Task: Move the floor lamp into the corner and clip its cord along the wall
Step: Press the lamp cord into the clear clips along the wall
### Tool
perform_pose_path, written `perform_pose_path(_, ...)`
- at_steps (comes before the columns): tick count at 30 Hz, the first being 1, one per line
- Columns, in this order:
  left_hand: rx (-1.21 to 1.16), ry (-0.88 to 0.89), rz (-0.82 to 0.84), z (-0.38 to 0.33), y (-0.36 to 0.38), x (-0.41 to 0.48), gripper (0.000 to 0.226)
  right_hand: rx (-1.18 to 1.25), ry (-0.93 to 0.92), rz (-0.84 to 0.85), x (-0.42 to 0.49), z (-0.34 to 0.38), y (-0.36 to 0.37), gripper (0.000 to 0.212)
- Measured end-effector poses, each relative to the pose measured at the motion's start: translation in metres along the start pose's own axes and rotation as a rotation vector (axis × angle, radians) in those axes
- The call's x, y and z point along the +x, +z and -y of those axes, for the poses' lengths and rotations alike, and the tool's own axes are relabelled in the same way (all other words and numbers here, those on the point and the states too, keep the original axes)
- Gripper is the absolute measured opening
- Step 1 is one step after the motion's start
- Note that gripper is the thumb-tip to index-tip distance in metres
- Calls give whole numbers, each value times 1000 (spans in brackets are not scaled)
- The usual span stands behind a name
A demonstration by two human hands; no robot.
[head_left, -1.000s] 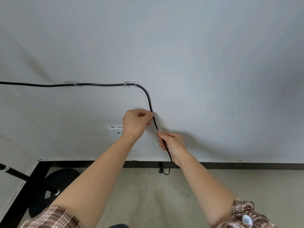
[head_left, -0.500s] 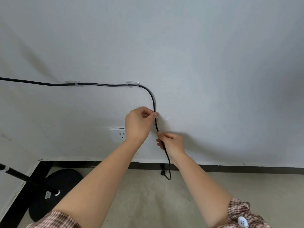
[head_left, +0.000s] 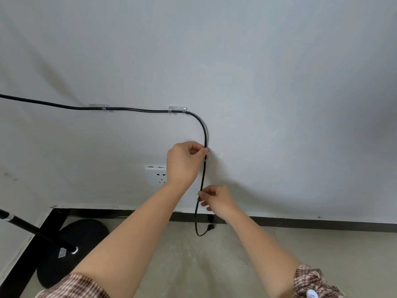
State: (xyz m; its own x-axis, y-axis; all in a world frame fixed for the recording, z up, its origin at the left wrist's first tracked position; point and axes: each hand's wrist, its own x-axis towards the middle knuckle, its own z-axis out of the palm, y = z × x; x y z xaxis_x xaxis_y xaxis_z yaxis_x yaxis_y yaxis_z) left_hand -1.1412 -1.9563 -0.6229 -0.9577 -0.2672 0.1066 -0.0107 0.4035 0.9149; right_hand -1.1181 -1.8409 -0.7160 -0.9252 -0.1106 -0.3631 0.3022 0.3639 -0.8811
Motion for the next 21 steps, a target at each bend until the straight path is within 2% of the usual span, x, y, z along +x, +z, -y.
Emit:
perform_pose_path(10,18,36,-6,-5,-7,-2,12,-37,17,-45,6,7,-2,10)
perform_pose_path(13,-118,19,-9,-9,-24,-3,10,-32,25,-44,7,10,0,11)
perform_pose_path(18,-445,-121,-31,-24,-50,2,18,-46,23,-52,8,13,2,20)
perform_pose_path(21,-529,-153,-17,-28,-56,5,23,-75,27,-64,8,12,0,23)
